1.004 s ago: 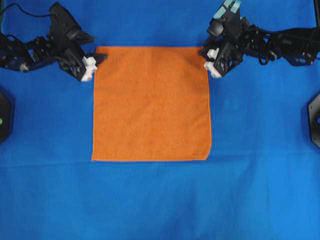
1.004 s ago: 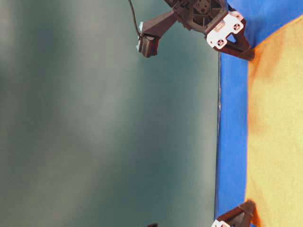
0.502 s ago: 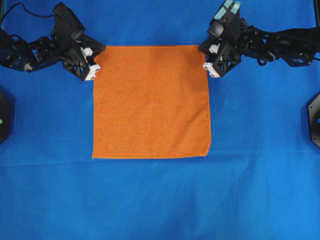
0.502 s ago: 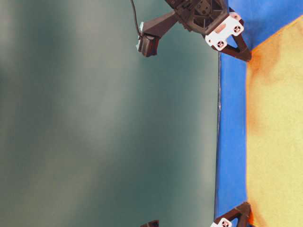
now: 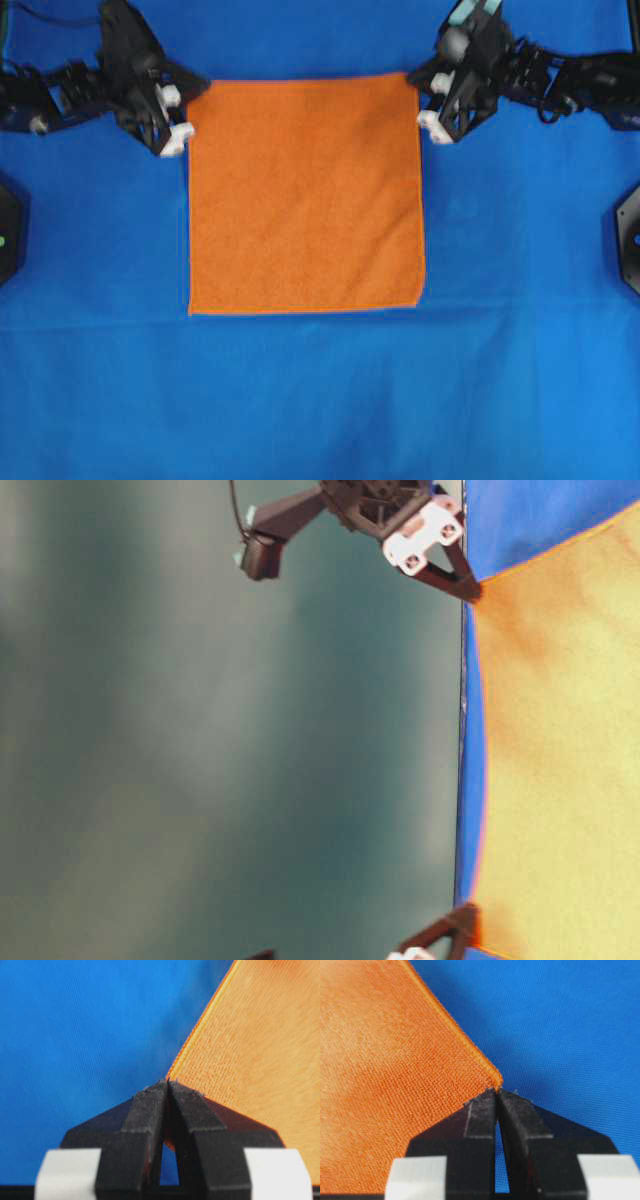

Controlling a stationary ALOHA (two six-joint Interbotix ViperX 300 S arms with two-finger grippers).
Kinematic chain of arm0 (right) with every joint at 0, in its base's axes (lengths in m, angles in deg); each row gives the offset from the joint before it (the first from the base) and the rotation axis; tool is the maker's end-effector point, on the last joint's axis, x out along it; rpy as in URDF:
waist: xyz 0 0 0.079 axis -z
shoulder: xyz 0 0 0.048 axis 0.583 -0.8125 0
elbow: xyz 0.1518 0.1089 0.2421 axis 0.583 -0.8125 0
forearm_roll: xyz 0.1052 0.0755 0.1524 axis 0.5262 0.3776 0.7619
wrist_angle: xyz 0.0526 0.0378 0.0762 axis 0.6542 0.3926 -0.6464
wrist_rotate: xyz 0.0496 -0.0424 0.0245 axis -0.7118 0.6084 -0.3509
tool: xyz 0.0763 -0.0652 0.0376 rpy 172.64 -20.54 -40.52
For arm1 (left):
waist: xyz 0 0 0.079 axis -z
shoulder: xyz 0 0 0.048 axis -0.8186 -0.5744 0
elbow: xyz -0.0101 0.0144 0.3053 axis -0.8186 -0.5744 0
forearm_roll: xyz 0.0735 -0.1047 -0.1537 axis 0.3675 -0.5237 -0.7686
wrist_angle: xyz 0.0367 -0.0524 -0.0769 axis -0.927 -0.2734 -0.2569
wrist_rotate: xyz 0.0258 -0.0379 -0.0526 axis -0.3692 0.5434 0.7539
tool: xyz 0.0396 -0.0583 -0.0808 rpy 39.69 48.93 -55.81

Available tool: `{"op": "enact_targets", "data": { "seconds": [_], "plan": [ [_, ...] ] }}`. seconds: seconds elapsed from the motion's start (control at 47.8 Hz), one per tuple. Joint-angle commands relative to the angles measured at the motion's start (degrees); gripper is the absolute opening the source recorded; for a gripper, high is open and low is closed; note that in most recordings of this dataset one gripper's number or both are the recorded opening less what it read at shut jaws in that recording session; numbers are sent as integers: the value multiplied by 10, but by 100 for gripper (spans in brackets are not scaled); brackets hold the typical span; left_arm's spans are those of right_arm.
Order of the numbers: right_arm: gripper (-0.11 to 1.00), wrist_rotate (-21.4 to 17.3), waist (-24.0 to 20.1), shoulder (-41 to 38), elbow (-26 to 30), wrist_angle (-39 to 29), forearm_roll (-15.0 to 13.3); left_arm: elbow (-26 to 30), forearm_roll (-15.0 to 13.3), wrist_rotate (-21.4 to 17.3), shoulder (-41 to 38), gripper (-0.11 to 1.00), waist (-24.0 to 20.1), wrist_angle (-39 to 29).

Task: Fold the orange towel.
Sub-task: 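Pull the top corners down toward the bottom edge with both grippers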

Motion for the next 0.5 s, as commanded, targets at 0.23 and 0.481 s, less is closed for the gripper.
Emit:
{"op": "enact_targets", "data": {
  "seconds": [0.23,0.481],
  "plan": [
    [2,-2,-12,18,3,4,2,1,0,-4,40,1,21,-25],
    [2,-5,-46,37,-4,-10,2,-7,1,-4,46,1,73,-39]
  ]
}}
